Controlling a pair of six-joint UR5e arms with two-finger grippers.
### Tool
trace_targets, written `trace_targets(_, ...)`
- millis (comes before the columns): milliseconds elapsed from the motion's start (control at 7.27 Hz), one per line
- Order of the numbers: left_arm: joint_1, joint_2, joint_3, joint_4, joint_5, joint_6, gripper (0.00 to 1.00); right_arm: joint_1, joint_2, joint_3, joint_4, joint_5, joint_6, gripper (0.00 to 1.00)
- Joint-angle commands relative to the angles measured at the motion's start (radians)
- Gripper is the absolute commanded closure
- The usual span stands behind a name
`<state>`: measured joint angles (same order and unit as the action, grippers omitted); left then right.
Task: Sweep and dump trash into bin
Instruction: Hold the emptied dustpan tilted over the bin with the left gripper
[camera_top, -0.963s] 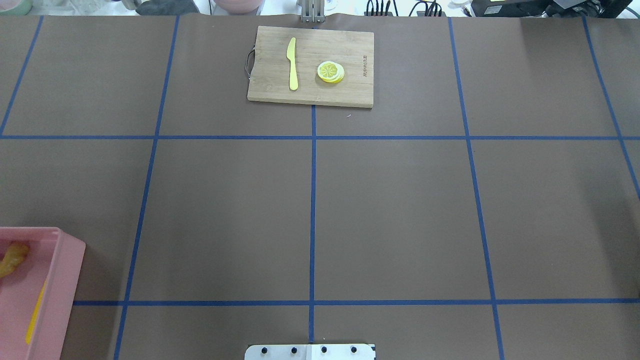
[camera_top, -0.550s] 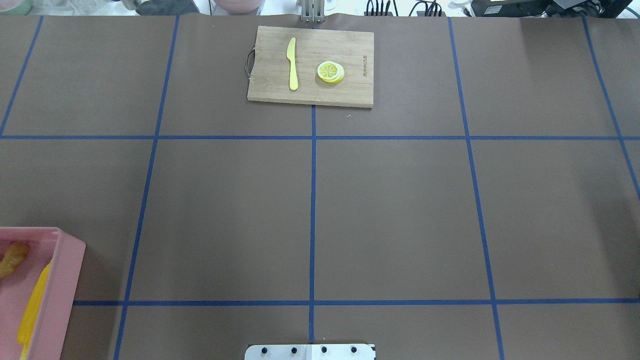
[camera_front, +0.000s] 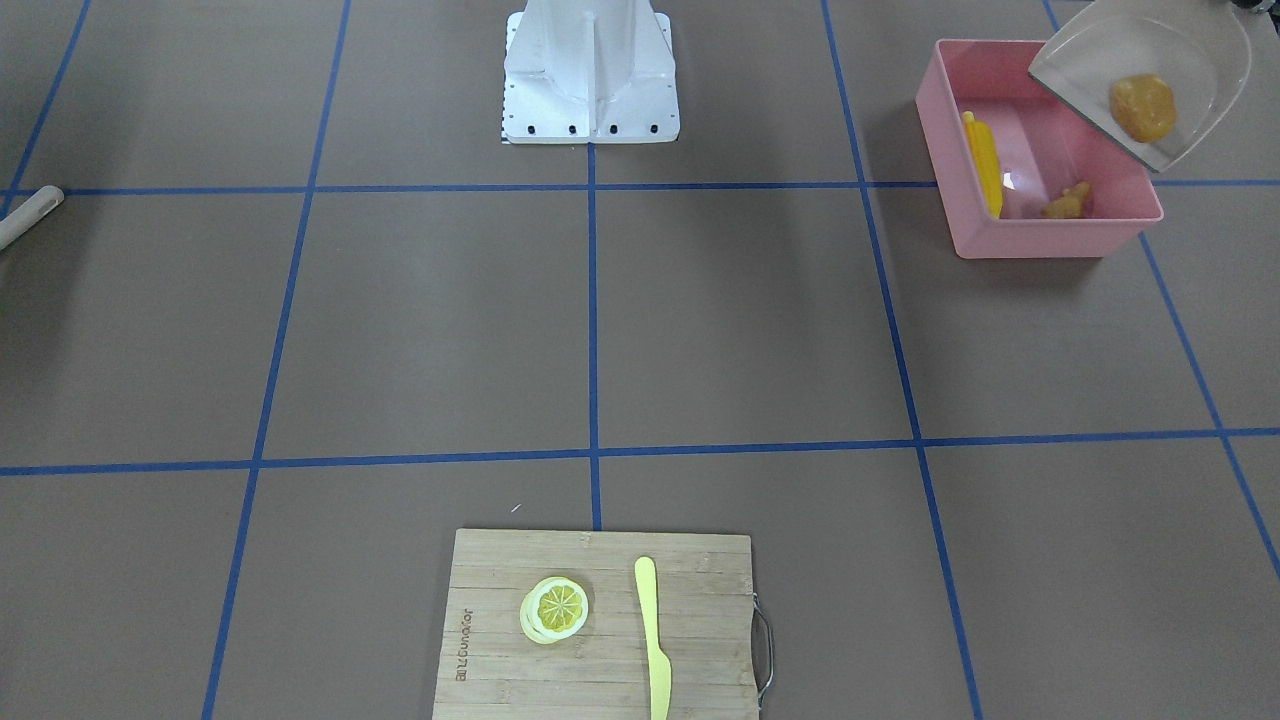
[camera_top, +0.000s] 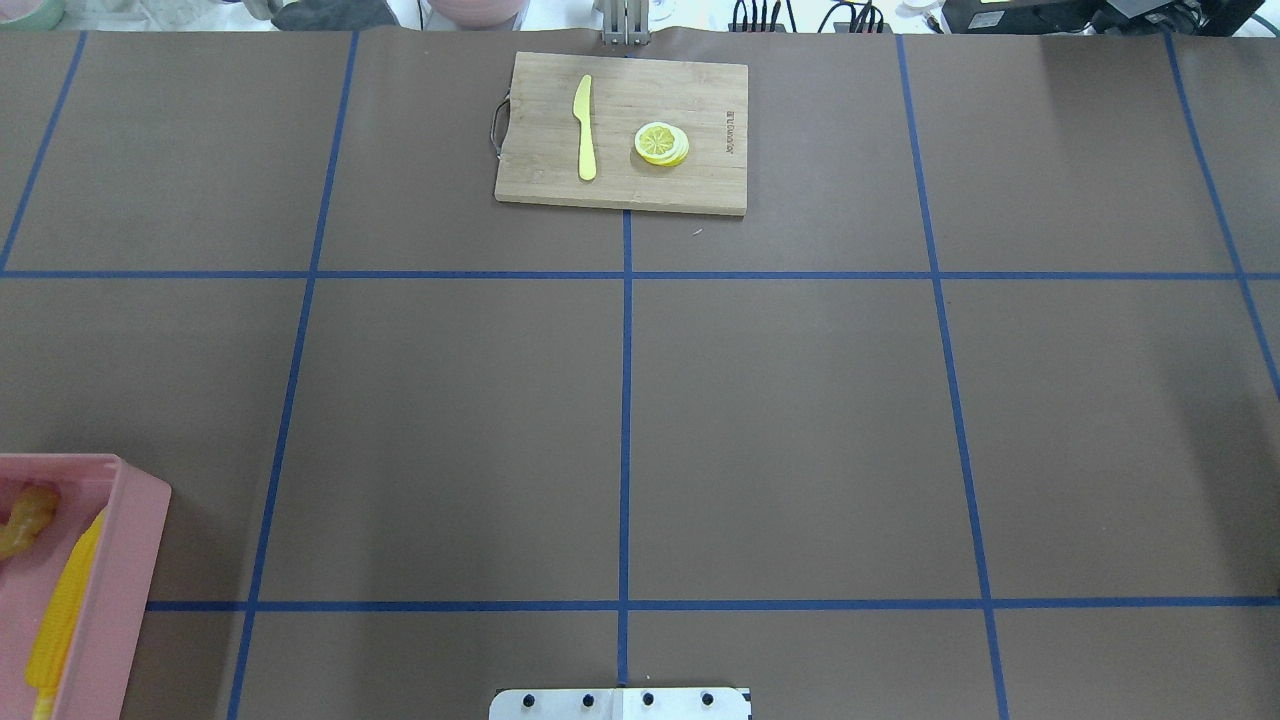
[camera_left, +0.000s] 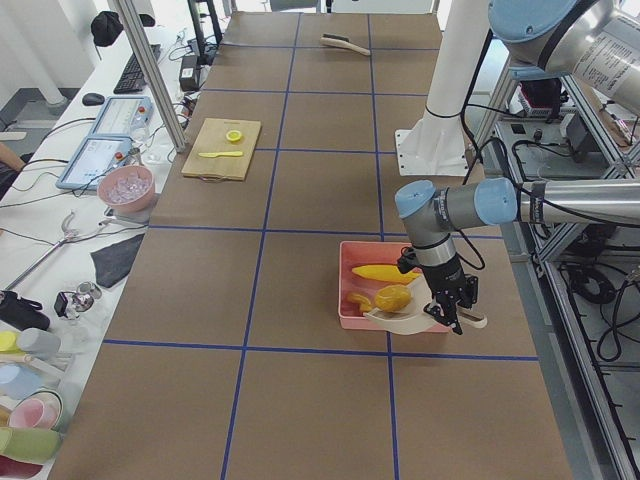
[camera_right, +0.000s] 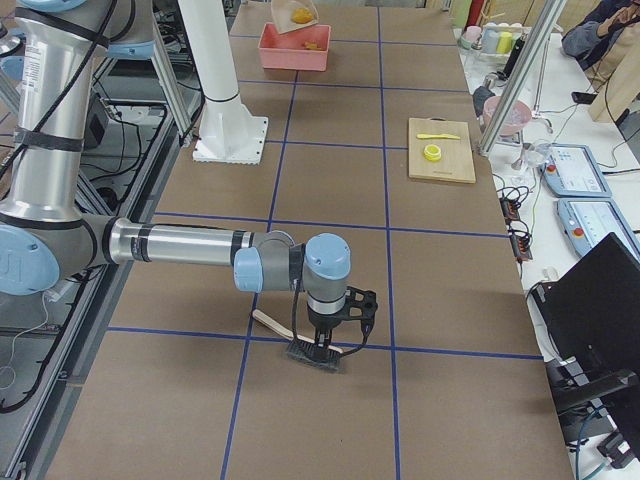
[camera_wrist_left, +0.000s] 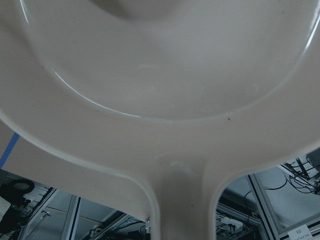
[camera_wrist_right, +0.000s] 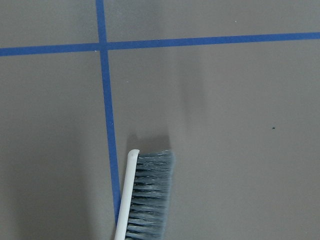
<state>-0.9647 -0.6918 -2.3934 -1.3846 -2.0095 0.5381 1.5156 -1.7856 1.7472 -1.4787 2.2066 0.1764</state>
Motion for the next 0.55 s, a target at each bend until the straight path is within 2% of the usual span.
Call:
trace_targets(0, 0.004, 0.0, -0.003, 0.009, 0.0, -0.003, 1.0, 0.0, 0.0, 0.0, -0.002, 0.005, -0.002, 0.0)
trace_targets(413, 0.004, 0.003, -0.01, 0.05, -0.002, 0.003, 1.0, 0.0, 0.0, 0.002, 0.005, 0.013, -0.002, 0.0)
